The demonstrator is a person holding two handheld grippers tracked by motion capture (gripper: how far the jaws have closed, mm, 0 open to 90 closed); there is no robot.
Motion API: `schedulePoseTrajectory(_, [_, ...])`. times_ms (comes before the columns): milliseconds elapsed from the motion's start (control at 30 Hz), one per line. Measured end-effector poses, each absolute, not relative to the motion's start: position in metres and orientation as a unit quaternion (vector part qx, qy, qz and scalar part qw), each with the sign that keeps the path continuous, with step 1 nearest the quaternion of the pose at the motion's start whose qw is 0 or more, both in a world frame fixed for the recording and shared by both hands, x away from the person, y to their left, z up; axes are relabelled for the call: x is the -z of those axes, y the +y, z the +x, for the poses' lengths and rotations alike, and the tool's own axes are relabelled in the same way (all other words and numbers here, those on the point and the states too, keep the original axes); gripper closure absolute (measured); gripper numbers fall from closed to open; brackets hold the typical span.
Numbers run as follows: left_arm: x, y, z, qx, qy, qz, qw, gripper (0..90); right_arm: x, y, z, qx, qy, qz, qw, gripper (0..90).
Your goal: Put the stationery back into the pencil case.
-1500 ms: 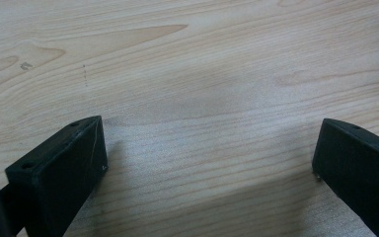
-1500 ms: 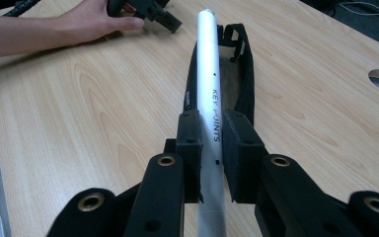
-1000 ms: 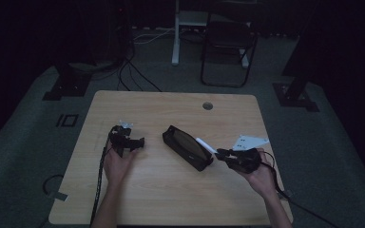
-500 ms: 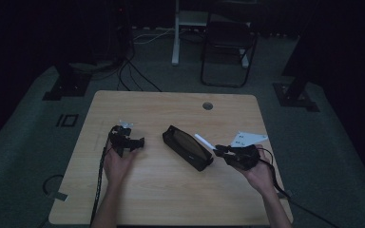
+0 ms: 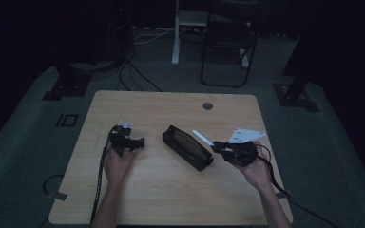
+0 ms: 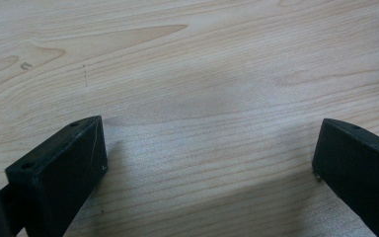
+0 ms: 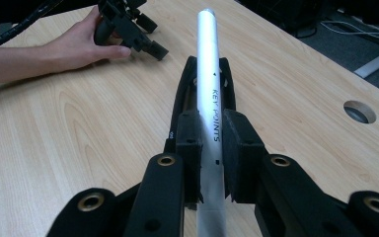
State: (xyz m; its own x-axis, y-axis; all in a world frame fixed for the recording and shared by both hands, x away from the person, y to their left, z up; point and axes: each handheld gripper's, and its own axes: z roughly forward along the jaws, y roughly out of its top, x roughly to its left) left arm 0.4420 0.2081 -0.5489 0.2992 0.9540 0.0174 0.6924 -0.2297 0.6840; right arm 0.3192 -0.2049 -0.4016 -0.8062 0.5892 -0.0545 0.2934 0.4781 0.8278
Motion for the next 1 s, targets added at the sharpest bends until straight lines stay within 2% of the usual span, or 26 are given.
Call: schedulePoseTrajectory(1000, [0.549, 0.208, 0.442, -0.224, 0.548, 0.751, 0.292, 0.5, 0.397, -0.188, 0.331, -0.435, 0.841, 0.267, 0.18, 79.0])
